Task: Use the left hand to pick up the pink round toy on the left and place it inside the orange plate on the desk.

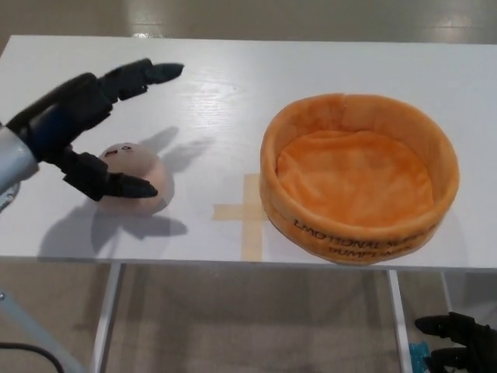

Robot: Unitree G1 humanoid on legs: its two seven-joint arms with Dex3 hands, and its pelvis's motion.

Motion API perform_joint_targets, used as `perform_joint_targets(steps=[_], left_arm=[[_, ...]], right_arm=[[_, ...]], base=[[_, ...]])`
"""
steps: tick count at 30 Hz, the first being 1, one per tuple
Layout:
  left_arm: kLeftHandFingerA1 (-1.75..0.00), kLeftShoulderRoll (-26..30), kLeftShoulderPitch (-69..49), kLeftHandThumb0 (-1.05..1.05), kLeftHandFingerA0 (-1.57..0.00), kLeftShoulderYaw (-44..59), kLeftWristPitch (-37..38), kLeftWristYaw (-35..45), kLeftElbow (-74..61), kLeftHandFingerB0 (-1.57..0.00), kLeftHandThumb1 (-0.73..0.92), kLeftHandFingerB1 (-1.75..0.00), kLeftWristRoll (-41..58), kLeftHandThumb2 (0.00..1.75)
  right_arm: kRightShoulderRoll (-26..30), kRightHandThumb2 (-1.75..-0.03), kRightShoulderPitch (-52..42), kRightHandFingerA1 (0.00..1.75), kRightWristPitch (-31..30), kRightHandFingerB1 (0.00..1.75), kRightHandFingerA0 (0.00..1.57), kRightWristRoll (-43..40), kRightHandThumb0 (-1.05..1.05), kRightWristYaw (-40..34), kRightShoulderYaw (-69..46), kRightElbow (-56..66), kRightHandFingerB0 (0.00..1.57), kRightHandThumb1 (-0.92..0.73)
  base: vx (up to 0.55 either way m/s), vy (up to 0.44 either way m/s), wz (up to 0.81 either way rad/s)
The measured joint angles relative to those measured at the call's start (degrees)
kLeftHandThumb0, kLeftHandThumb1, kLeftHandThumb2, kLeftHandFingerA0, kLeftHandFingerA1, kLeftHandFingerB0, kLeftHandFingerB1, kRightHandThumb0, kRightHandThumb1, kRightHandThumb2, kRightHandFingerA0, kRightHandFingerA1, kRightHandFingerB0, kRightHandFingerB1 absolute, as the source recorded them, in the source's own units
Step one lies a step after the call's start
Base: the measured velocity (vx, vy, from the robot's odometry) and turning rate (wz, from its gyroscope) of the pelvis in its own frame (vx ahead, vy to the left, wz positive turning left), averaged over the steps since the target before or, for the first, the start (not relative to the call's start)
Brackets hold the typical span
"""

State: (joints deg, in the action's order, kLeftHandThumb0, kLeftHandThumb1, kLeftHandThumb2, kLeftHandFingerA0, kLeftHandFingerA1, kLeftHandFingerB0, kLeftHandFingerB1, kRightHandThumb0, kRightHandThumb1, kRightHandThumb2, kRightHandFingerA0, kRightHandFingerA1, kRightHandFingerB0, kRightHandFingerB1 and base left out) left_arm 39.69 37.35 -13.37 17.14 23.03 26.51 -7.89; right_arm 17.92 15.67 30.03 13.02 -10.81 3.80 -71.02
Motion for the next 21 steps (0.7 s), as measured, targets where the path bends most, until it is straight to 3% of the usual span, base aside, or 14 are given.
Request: perform_joint_targets(steps=[6, 8, 9, 12, 13, 15, 16, 17, 18, 19, 20, 21], left_arm=[[-0.01, -0.86, 4.11, -0.48, 0.00, -6.23, -1.08, -3.62, 9.63, -0.11, 0.35, -0.23, -6.49, 0.67], [-0.09, -1.14, 5.09, -0.45, 0.00, -7.76, -1.25, -4.63, 12.15, -0.06, 0.30, -0.27, -7.92, 0.62], [-0.13, -1.41, 5.72, -0.44, 0.00, -8.81, -1.38, -5.43, 14.13, -0.05, 0.30, -0.30, -9.10, 0.69], [-0.13, -2.35, 7.04, -0.44, 0.00, -11.22, -1.61, -7.46, 18.80, -0.05, 0.31, -0.31, -11.64, 0.68], [-0.13, -2.67, 7.49, -0.47, 0.00, -12.26, -1.67, -8.41, 20.69, -0.09, 0.34, -0.30, -12.79, 0.58], [-0.18, -3.05, 8.11, -0.46, 0.00, -13.40, -1.69, -9.61, 22.87, -0.10, 0.39, -0.29, -14.29, 0.53], [-0.23, -3.35, 8.84, -0.43, 0.00, -14.57, -1.72, -10.96, 24.84, -0.05, 0.30, -0.41, -15.85, 0.70], [-0.23, -3.48, 9.23, -0.43, 0.00, -14.99, -1.72, -11.67, 25.64, -0.05, 0.30, -0.41, -16.50, 0.70], [-0.21, -3.68, 9.67, -0.44, -0.07, -15.43, -1.71, -12.56, 26.62, -0.13, 0.44, -0.34, -17.33, 0.61], [-0.21, -3.86, 9.96, -0.44, -0.07, -15.72, -1.69, -13.29, 27.37, -0.13, 0.44, -0.34, -17.99, 0.61], [-0.41, -4.15, 10.26, -0.44, -0.31, -16.02, -1.61, -14.19, 28.25, -0.18, 0.47, -0.38, -18.63, 0.68], [-0.41, -4.41, 10.46, -0.44, -0.31, -16.31, -1.47, -15.05, 29.03, -0.18, 0.47, -0.38, -19.20, 0.68]], right_arm=[[0.03, -0.58, 0.08, 0.54, 0.01, 0.50, 0.61, 0.00, -0.11, -0.02, 0.03, -0.03, 0.67, -0.63], [0.04, -0.58, 0.09, 0.55, 0.02, 0.50, 0.62, 0.00, -0.10, -0.02, 0.03, -0.06, 0.67, -0.63], [0.04, -0.58, 0.09, 0.54, 0.02, 0.50, 0.59, -0.01, -0.10, -0.02, 0.03, -0.07, 0.67, -0.63], [0.05, -0.58, 0.09, 0.55, 0.03, 0.51, 0.61, -0.03, -0.10, -0.02, -0.02, -0.08, 0.68, -0.63], [0.06, -0.58, 0.08, 0.55, 0.05, 0.50, 0.62, -0.04, -0.10, -0.02, -0.06, -0.10, 0.67, -0.62], [0.08, -0.58, 0.07, 0.53, 0.06, 0.50, 0.59, -0.02, -0.11, -0.04, -0.04, -0.13, 0.67, -0.63], [0.15, -0.58, 0.07, 0.53, 0.07, 0.50, 0.59, 0.03, -0.10, -0.07, 0.03, -0.16, 0.68, -0.62], [0.20, -0.58, 0.07, 0.53, 0.08, 0.50, 0.59, 0.06, -0.10, -0.09, 0.06, -0.17, 0.68, -0.62], [0.28, -0.58, 0.07, 0.54, 0.08, 0.50, 0.60, 0.07, -0.10, -0.11, 0.10, -0.18, 0.67, -0.63], [0.33, -0.58, 0.07, 0.54, 0.08, 0.50, 0.60, 0.07, -0.10, -0.12, 0.10, -0.19, 0.67, -0.63], [0.39, -0.58, 0.07, 0.54, 0.08, 0.51, 0.61, 0.06, -0.09, -0.13, 0.09, -0.19, 0.68, -0.62], [0.41, -0.58, 0.07, 0.54, 0.10, 0.51, 0.61, 0.06, -0.09, -0.12, 0.09, -0.20, 0.68, -0.62]], base=[[0.00, 0.000, 0.00], [0.00, 0.000, 0.00], [0.00, 0.000, 0.00], [0.00, 0.000, 0.00], [0.00, 0.000, 0.00], [0.00, 0.000, 0.00], [0.00, 0.000, 0.00], [0.00, 0.000, 0.00], [0.00, 0.000, 0.00], [0.00, 0.000, 0.00], [0.00, 0.000, 0.00], [0.00, 0.000, 0.00]])
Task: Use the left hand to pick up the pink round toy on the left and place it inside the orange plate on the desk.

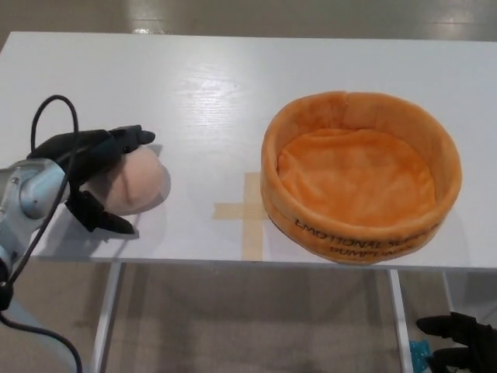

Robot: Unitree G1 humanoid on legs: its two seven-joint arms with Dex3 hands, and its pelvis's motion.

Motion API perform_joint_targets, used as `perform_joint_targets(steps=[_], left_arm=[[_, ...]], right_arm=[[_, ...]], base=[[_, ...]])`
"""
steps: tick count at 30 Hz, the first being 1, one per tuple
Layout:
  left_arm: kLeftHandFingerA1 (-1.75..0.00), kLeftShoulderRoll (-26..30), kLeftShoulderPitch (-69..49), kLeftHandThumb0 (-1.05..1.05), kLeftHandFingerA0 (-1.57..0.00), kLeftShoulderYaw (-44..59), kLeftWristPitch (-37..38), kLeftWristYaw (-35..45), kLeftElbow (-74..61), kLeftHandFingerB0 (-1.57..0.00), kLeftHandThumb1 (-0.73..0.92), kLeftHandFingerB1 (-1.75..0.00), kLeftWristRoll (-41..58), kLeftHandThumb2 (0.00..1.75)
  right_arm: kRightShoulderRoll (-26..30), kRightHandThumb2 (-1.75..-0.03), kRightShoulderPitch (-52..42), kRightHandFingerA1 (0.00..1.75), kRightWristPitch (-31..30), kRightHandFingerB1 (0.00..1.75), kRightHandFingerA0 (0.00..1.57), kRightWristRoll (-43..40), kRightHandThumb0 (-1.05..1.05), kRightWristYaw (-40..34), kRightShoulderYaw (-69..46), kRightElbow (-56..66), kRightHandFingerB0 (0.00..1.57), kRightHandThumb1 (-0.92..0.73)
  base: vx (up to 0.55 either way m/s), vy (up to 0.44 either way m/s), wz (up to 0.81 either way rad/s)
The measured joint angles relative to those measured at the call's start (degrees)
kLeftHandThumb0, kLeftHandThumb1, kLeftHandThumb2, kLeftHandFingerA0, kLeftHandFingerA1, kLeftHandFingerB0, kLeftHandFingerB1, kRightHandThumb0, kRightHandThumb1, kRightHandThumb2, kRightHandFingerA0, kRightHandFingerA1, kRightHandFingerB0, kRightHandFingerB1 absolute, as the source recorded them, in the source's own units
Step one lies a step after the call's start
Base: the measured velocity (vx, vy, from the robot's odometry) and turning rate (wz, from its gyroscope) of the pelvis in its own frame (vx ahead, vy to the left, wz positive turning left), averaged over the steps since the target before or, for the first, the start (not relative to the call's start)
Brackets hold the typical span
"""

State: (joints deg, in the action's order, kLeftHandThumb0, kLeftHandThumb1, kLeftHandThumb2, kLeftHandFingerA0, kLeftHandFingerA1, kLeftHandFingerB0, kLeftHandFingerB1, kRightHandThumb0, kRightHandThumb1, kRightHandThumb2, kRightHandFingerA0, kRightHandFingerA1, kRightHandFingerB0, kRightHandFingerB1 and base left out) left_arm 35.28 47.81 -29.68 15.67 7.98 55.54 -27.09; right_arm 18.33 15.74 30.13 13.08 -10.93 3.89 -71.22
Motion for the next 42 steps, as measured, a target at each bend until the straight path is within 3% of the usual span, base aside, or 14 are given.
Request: perform_joint_targets(steps=[1, 2, 6, 8, 10, 18, 26, 35, 36, 38, 39, 40, 41, 42], left_arm=[[-1.14, -0.09, 0.06, -0.28, -0.66, -0.12, 0.15, -0.44, 0.37, -0.42, 0.72, -0.33, -0.26, 0.62], [-1.15, -0.29, 0.16, -0.26, -0.97, -0.28, 0.62, -1.69, 1.21, -0.80, 0.82, -0.45, -1.03, 0.64], [-1.56, -0.94, 0.91, -0.25, -0.79, 0.04, 1.84, -5.71, 2.25, -0.86, 0.84, -0.80, -1.90, 0.68], [-1.56, -1.28, 0.89, -0.25, -0.79, 0.11, 2.21, -7.20, 2.57, -0.86, 0.84, -0.80, -2.22, 0.68], [-1.72, -1.92, 0.58, -0.24, -0.71, 0.17, 2.88, -9.65, 3.17, -0.66, 0.85, -1.14, -2.75, 0.61], [-1.68, -2.71, 0.09, -0.26, -0.72, 0.77, 4.58, -14.45, 4.05, -0.65, 0.87, -1.21, -4.15, 0.65], [-1.63, -2.71, 0.09, -0.30, -0.73, 2.53, 6.30, -16.19, 3.83, -0.80, 0.77, -0.64, -4.42, 0.64], [-1.69, -2.16, 5.59, -0.34, -0.68, 7.14, 7.41, -16.52, 0.14, -0.57, 0.79, -1.33, -4.24, 0.62], [-1.62, -2.16, 6.49, -0.34, -0.80, 7.54, 7.47, -16.48, -0.12, -0.68, 0.75, -0.49, -4.23, 0.66], [-1.62, -2.18, 8.71, -0.34, -0.80, 8.09, 7.47, -16.22, -0.91, -0.68, 0.75, -0.49, -4.30, 0.66], [-1.68, -2.20, 9.86, -0.36, -0.74, 8.18, 7.51, -16.19, -1.47, -0.67, 0.75, -0.96, -4.39, 0.64], [-1.68, -2.29, 11.34, -0.36, -0.74, 8.19, 7.60, -16.18, -2.23, -0.67, 0.75, -0.96, -4.48, 0.64], [-1.74, -2.44, 12.27, -0.32, -0.73, 8.11, 7.56, -16.18, -2.93, -0.59, 0.78, -1.38, -4.67, 0.61], [-1.75, -2.58, 12.74, -0.32, -0.77, 8.03, 7.52, -16.18, -3.30, -0.70, 0.76, -1.18, -4.85, 0.62]], right_arm=[[0.00, -0.58, 0.00, 0.55, 0.04, 0.51, 0.62, 0.00, -0.09, 0.00, -0.01, -0.01, 0.68, -0.62], [0.01, -0.57, -0.01, 0.55, 0.17, 0.51, 0.63, -0.02, -0.09, 0.00, -0.05, -0.08, 0.68, -0.62], [0.04, -0.58, -0.02, 0.54, 0.41, 0.50, 0.61, -0.02, -0.10, -0.01, -0.10, -0.17, 0.68, -0.62], [0.04, -0.58, -0.02, 0.54, 0.42, 0.50, 0.61, 0.00, -0.10, -0.03, -0.05, -0.18, 0.68, -0.62], [0.07, -0.58, -0.02, 0.53, 0.42, 0.49, 0.59, 0.01, -0.11, -0.04, -0.03, -0.19, 0.67, -0.63], [0.17, -0.58, -0.01, 0.55, 0.42, 0.50, 0.63, 0.03, -0.11, -0.04, 0.13, -0.22, 0.68, -0.63], [0.17, -0.58, -0.02, 0.54, 0.42, 0.50, 0.60, -0.02, -0.10, -0.10, -0.03, -0.27, 0.68, -0.62], [0.17, -0.58, 0.00, 0.53, 0.47, 0.49, 0.59, -0.05, -0.11, -0.17, -0.17, -0.27, 0.68, -0.63], [0.17, -0.58, 0.02, 0.56, 0.46, 0.50, 0.63, -0.06, -0.11, -0.17, -0.19, -0.27, 0.68, -0.62], [0.18, -0.58, 0.02, 0.56, 0.45, 0.50, 0.63, -0.06, -0.11, -0.17, -0.24, -0.28, 0.68, -0.62], [0.18, -0.58, 0.02, 0.55, 0.45, 0.50, 0.62, -0.07, -0.12, -0.16, -0.27, -0.28, 0.68, -0.63], [0.18, -0.58, 0.02, 0.55, 0.45, 0.50, 0.62, -0.08, -0.12, -0.16, -0.30, -0.28, 0.68, -0.63], [0.18, -0.58, 0.02, 0.55, 0.45, 0.50, 0.61, -0.09, -0.11, -0.16, -0.35, -0.30, 0.68, -0.62], [0.19, -0.58, 0.02, 0.54, 0.45, 0.50, 0.61, -0.09, -0.13, -0.15, -0.36, -0.30, 0.69, -0.62]], base=[[0.00, 0.000, 0.00], [0.00, 0.000, 0.00], [0.00, 0.000, 0.00], [0.00, 0.000, 0.00], [0.00, 0.000, 0.00], [0.00, 0.000, 0.00], [0.00, 0.000, 0.00], [0.00, 0.000, 0.00], [0.00, 0.000, 0.00], [0.00, 0.000, 0.00], [0.00, 0.000, 0.00], [0.00, 0.000, 0.00], [0.00, 0.000, 0.00], [0.00, 0.000, 0.00]])
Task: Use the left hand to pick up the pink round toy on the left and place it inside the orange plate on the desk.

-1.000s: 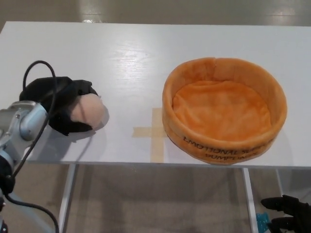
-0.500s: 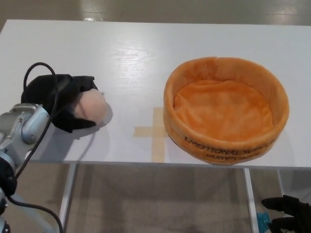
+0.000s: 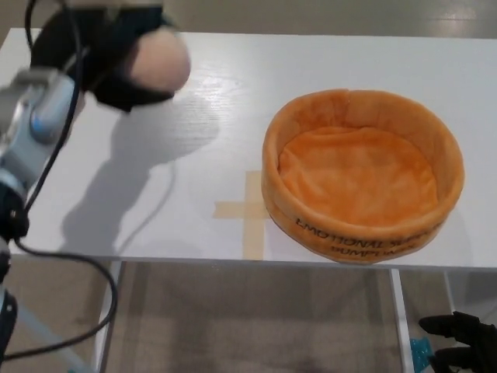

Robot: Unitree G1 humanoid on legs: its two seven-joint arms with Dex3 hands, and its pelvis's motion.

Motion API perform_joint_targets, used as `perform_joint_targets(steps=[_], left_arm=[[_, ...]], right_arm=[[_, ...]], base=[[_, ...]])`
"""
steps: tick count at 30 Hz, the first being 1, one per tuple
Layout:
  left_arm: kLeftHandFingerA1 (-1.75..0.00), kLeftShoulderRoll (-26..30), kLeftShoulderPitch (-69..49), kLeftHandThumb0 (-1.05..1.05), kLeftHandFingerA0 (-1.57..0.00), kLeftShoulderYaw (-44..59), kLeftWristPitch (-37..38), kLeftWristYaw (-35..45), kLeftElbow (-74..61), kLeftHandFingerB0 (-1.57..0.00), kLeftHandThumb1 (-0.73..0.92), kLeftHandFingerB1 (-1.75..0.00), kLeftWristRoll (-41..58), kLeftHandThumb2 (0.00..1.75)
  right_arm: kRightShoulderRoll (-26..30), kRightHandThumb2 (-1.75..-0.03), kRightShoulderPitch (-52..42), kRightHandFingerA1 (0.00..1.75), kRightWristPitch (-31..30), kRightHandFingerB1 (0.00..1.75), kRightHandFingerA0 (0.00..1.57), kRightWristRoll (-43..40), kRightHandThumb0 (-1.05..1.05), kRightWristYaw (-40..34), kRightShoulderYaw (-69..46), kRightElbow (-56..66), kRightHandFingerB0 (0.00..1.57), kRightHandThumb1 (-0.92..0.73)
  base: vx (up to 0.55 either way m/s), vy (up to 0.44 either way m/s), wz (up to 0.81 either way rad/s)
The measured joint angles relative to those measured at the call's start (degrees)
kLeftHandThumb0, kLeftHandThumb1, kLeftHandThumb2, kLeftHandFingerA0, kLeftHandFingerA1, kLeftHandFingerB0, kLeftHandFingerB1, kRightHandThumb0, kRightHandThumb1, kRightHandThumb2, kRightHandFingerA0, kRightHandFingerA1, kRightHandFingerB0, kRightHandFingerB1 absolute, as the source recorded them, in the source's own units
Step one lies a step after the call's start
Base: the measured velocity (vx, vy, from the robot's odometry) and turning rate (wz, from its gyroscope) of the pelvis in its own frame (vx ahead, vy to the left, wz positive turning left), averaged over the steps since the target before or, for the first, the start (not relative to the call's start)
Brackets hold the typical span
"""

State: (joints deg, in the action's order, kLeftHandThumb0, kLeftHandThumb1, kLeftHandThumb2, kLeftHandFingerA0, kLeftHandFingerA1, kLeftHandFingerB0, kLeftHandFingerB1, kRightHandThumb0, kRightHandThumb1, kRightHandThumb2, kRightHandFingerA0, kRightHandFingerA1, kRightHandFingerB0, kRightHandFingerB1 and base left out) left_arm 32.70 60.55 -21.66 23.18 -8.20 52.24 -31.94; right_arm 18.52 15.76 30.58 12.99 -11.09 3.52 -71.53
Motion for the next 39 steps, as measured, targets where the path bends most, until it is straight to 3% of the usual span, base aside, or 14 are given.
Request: perform_joint_targets(steps=[3, 4, 6, 7, 15, 16, 26, 28, 32, 33, 34, 35, 37, 39], left_arm=[[-1.75, -1.95, 2.29, -0.34, -0.81, -0.53, -0.10, 0.17, -2.12, -0.81, 0.73, -0.96, -0.90, 0.63], [-1.71, -2.93, 3.05, -0.36, -0.86, -0.98, -0.09, 0.17, -2.56, -0.88, 0.72, -0.67, -1.22, 0.64], [-1.71, -4.45, 4.06, -0.36, -0.86, -1.63, -0.09, 0.17, -3.04, -0.88, 0.72, -0.67, -1.67, 0.64], [-1.69, -5.26, 4.57, -0.37, -0.85, -1.96, -0.09, 0.17, -3.25, -0.78, 0.75, -1.01, -1.86, 0.67], [-1.70, -13.72, 8.15, -0.28, -0.80, -6.14, -1.39, 0.15, -3.03, -0.72, 0.74, -1.26, -4.62, 0.62], [-1.65, -15.95, 8.73, -0.31, -0.84, -7.32, -1.61, 0.09, -2.33, -0.86, 0.72, -0.79, -5.35, 0.61], [-1.50, -24.06, 10.65, -0.32, -0.90, -11.37, -2.79, 0.01, 1.45, -0.70, 0.70, -0.46, -7.69, 0.64], [-1.57, -25.28, 10.65, -0.31, -0.85, -11.85, -3.19, 0.01, 1.93, -0.85, 0.71, -0.68, -8.01, 0.66], [-1.55, -27.67, 10.00, -0.28, -0.84, -12.55, -4.02, 0.04, 3.68, -0.85, 0.71, -0.60, -8.25, 0.61], [-0.55, -27.92, 9.82, -0.51, -0.68, -12.63, -4.14, 0.06, 3.90, -0.28, 0.64, -0.30, -8.28, 0.59], [-0.55, -28.44, 9.49, -0.51, -0.68, -12.78, -4.42, 0.10, 4.38, -0.28, 0.64, -0.30, -8.34, 0.59], [-0.45, -28.66, 9.43, -0.69, -0.20, -12.75, -4.55, 0.29, 4.54, -0.05, 0.53, -0.32, -8.30, 0.82], [-0.45, -29.21, 9.23, -0.69, -0.20, -12.46, -5.04, 1.77, 5.17, -0.05, 0.53, -0.32, -7.94, 0.82], [-0.07, -29.41, 9.20, -0.91, 0.00, -12.52, -5.80, 3.31, 5.52, 0.00, 0.55, -0.05, -7.88, 0.93]], right_arm=[[0.00, -0.58, 0.01, 0.55, 0.00, 0.49, 0.62, 0.09, -0.12, -0.05, 0.21, 0.01, 0.68, -0.63], [0.01, -0.58, 0.02, 0.55, 0.00, 0.50, 0.62, 0.13, -0.12, -0.08, 0.34, 0.03, 0.68, -0.62], [0.00, -0.58, 0.03, 0.55, 0.00, 0.50, 0.62, 0.18, -0.12, -0.10, 0.49, 0.06, 0.68, -0.62], [0.01, -0.58, 0.03, 0.54, 0.00, 0.50, 0.61, 0.20, -0.11, -0.14, 0.56, 0.08, 0.68, -0.62], [0.23, -0.58, 0.08, 0.51, -0.03, 0.48, 0.58, 0.19, -0.13, -0.27, 0.62, 0.10, 0.66, -0.63], [0.23, -0.58, 0.16, 0.52, -0.06, 0.49, 0.59, 0.15, -0.12, -0.27, 0.61, 0.10, 0.67, -0.63], [0.31, -0.58, 0.48, 0.51, -0.08, 0.49, 0.58, 0.21, -0.12, -0.38, 0.82, 0.10, 0.66, -0.64], [0.32, -0.58, 0.49, 0.52, -0.08, 0.48, 0.61, 0.16, -0.14, -0.36, 0.76, 0.10, 0.67, -0.64], [0.32, -0.58, 0.80, 0.52, -0.14, 0.48, 0.59, 0.13, -0.14, -0.28, 0.80, 0.10, 0.67, -0.64], [0.32, -0.58, 0.84, 0.52, -0.14, 0.49, 0.59, 0.13, -0.13, -0.27, 0.79, 0.10, 0.67, -0.63], [0.33, -0.58, 0.89, 0.52, -0.15, 0.49, 0.59, 0.12, -0.13, -0.26, 0.79, 0.10, 0.67, -0.63], [0.33, -0.58, 0.89, 0.52, -0.15, 0.49, 0.58, 0.11, -0.13, -0.25, 0.78, 0.10, 0.67, -0.63], [0.32, -0.58, 0.94, 0.52, -0.15, 0.49, 0.58, 0.05, -0.13, -0.22, 0.66, 0.08, 0.67, -0.63], [0.32, -0.58, 0.98, 0.51, -0.15, 0.49, 0.58, 0.01, -0.11, -0.21, 0.59, 0.08, 0.66, -0.64]], base=[[0.00, 0.000, 0.00], [0.00, 0.000, 0.00], [0.00, 0.000, 0.00], [0.00, 0.000, 0.00], [0.00, 0.000, 0.00], [0.00, 0.000, 0.00], [0.00, 0.000, 0.00], [0.00, 0.000, 0.00], [0.00, 0.000, 0.00], [0.00, 0.000, 0.00], [0.00, 0.000, 0.00], [0.00, 0.000, 0.00], [0.00, 0.000, 0.00], [0.00, 0.000, 0.00]])
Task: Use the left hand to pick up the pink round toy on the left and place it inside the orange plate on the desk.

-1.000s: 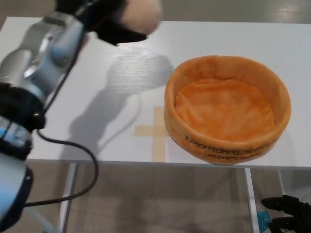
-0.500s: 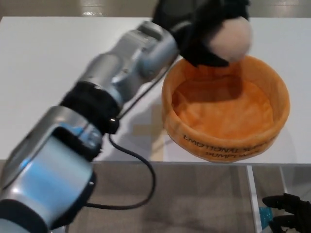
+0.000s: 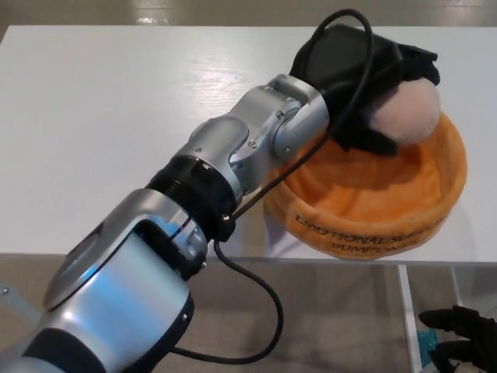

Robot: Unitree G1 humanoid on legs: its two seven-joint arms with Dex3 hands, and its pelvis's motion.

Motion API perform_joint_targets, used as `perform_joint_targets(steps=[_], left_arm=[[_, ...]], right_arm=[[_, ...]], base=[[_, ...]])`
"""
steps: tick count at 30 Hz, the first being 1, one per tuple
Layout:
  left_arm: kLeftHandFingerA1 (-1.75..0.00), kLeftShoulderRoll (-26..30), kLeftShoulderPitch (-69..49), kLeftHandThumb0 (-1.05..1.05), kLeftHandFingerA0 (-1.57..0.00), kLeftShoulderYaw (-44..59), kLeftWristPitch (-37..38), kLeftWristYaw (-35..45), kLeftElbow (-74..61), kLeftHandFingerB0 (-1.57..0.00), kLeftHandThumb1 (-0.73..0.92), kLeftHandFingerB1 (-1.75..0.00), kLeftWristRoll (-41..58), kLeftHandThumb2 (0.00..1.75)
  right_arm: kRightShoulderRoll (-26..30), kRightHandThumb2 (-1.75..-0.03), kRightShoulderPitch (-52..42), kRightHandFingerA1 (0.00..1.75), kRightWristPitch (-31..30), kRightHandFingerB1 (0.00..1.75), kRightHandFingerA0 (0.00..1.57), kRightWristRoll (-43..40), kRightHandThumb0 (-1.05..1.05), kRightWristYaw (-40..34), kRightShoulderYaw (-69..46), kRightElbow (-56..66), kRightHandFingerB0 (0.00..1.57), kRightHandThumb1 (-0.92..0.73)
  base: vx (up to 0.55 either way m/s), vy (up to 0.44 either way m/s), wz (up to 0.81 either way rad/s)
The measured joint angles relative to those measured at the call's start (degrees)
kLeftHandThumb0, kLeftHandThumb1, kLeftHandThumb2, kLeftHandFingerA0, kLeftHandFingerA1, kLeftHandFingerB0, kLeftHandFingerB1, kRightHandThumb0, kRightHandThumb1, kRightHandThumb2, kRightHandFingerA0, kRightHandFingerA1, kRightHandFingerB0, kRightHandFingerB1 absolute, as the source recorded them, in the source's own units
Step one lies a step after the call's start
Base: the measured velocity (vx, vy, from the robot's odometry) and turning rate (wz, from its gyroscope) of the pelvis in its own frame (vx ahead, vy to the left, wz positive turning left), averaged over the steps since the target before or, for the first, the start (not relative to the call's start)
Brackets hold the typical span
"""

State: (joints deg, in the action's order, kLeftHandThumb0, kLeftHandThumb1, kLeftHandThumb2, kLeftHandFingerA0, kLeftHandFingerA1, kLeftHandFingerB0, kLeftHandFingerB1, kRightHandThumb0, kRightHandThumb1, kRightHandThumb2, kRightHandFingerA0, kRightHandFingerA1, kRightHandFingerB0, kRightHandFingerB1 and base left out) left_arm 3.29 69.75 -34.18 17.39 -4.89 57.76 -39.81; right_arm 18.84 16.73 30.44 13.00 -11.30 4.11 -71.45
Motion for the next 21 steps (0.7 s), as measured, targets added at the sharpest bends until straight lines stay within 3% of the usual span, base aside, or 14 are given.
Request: perform_joint_targets(steps=[7, 18, 19, 21], left_arm=[[0.00, -0.30, 0.00, -1.01, 0.00, -0.31, -4.74, 6.67, 0.11, 0.00, 0.63, -0.02, -0.02, 1.00], [0.00, -0.47, 0.01, -0.95, 0.00, -0.68, -10.23, 17.38, 0.42, 0.00, 0.52, -0.03, 0.37, 0.97], [0.00, -0.47, 0.01, -1.04, 0.00, -0.68, -10.23, 17.38, 0.42, 0.00, 0.63, -0.12, 0.37, 0.66], [0.00, -0.50, 0.05, -1.04, 0.00, -0.55, -11.18, 19.98, 0.39, 0.00, 0.62, -0.09, 0.64, 0.67]], right_arm=[[0.00, -0.58, 0.27, 0.52, 0.00, 0.48, 0.59, -0.02, -0.13, 0.01, -0.06, 0.01, 0.66, -0.63], [0.00, -0.58, 1.24, 0.52, -0.01, 0.49, 0.59, -0.02, -0.11, 0.01, -0.07, 0.21, 0.67, -0.63], [0.00, -0.58, 1.24, 0.52, -0.01, 0.49, 0.58, -0.02, -0.10, 0.01, -0.07, 0.21, 0.67, -0.63], [0.00, -0.58, 1.24, 0.53, -0.02, 0.49, 0.60, -0.02, -0.11, 0.01, -0.10, 0.21, 0.67, -0.63]], base=[[0.00, 0.000, 0.00], [0.00, 0.000, 0.00], [0.00, 0.000, 0.00], [0.00, 0.000, 0.00]])
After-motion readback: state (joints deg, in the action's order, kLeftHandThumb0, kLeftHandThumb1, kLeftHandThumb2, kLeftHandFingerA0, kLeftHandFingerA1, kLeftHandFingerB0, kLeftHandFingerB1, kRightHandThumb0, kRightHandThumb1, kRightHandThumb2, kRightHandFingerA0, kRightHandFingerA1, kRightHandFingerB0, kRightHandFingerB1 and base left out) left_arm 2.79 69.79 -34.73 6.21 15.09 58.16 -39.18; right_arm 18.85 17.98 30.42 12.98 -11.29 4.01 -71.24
